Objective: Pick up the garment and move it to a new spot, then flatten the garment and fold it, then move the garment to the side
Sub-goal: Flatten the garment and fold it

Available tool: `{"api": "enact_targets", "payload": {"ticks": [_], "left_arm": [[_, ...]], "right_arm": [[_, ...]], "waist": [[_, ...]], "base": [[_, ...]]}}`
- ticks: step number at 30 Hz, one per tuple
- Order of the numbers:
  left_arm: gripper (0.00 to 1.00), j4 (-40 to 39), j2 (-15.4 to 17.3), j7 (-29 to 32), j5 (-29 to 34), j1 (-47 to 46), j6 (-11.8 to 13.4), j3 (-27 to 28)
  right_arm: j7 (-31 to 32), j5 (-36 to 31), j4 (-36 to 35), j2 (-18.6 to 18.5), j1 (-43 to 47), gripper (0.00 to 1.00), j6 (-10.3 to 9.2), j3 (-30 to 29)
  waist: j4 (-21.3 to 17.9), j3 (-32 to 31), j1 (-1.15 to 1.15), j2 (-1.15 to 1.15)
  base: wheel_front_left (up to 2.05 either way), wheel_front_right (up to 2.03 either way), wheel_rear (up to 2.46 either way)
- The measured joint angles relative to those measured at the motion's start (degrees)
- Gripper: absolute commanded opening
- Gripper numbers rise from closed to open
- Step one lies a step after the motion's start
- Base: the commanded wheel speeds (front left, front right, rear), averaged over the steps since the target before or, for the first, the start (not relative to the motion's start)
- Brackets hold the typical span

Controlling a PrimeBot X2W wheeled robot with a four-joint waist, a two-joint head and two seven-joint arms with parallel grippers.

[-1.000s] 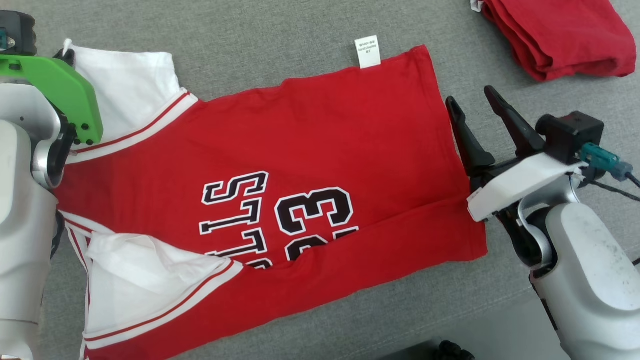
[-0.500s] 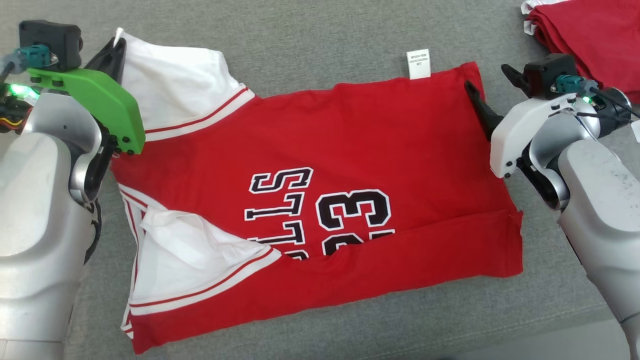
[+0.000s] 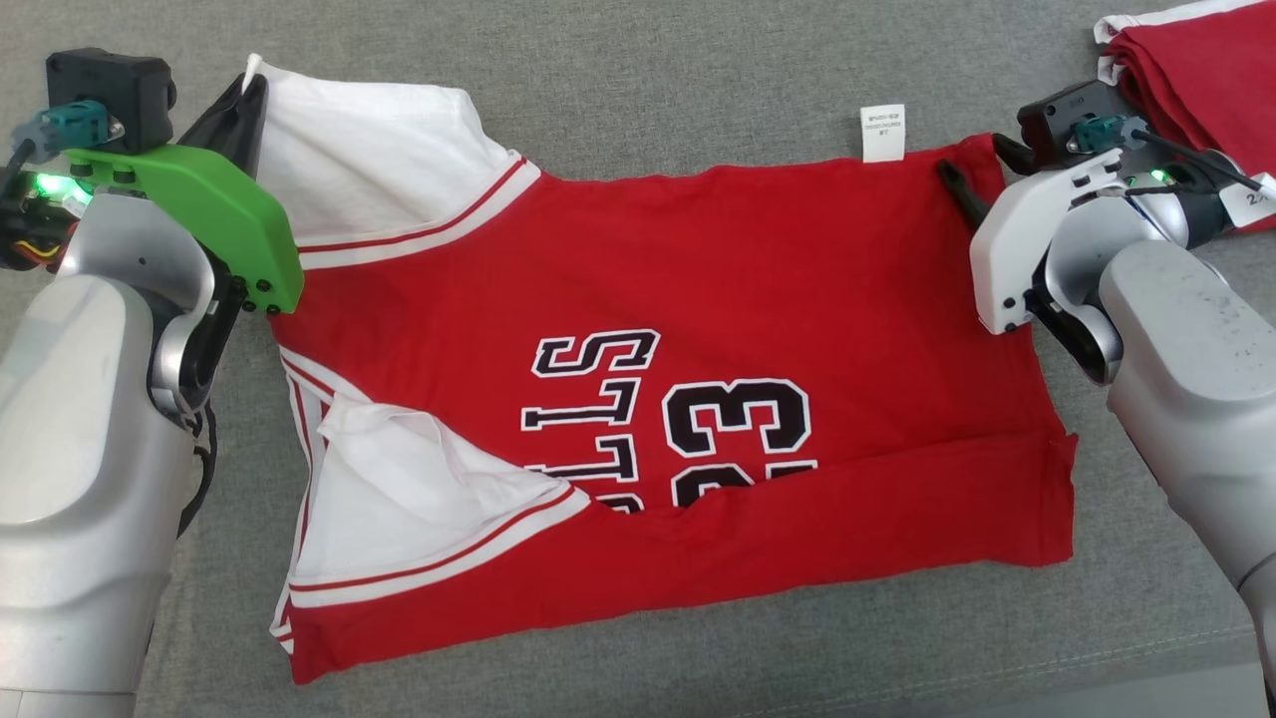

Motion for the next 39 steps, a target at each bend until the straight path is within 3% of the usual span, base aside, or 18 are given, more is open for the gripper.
{"api": "enact_targets", "payload": {"ticks": [1, 4, 7, 18, 24, 31, 39], "left_arm": [[0.0, 0.0, 0.0, -0.2, -0.2, 0.0, 0.0, 0.0], [0.0, 0.0, -0.1, -0.5, -0.4, 0.3, 0.0, 0.0], [0.0, 0.2, -0.2, -1.3, -0.8, 0.6, 0.1, 0.0], [0.0, -5.9, -0.4, -10.5, -3.9, 10.0, 0.4, 3.0], [0.0, -16.8, -0.3, -13.9, -5.1, 24.1, 3.5, 4.8], [0.0, -27.7, -1.8, -15.0, -6.4, 38.8, 7.5, 4.4], [0.0, -28.8, -4.1, -15.3, -7.4, 46.5, 8.9, 2.0]], "right_arm": [[0.2, 0.4, 0.4, -0.1, -0.5, 0.44, 0.0, 0.9], [0.4, 2.1, 2.0, -0.4, -2.0, 0.26, 0.01, 3.0], [-0.6, 3.8, 3.2, -0.5, -2.9, 0.0, 0.01, 4.3], [-11.6, 10.6, 1.5, -2.7, 1.5, 0.0, 0.01, 6.7], [-17.1, 14.6, -3.8, -5.8, 9.6, 0.0, 0.01, 5.9], [-18.9, 15.6, -9.7, -7.9, 19.8, 0.0, 0.0, 1.8], [-17.8, 14.1, -13.7, -7.4, 27.4, 0.0, 0.01, -3.2]], "waist": [[0.1, 0.0, 0.0, 0.0], [0.3, -0.1, 0.0, 0.0], [0.6, -0.4, 0.0, 0.0], [1.0, -4.5, 0.0, 0.0], [1.2, -8.5, 0.0, 0.0], [2.0, -12.8, 0.0, 0.0], [3.2, -15.9, -0.01, 0.0]], "base": [[0.0, 0.0, 0.0], [0.0, 0.0, 0.0], [0.0, 0.0, 0.0], [0.0, 0.0, 0.0], [0.0, 0.0, 0.0], [0.0, 0.0, 0.0], [0.0, 0.0, 0.0]]}}
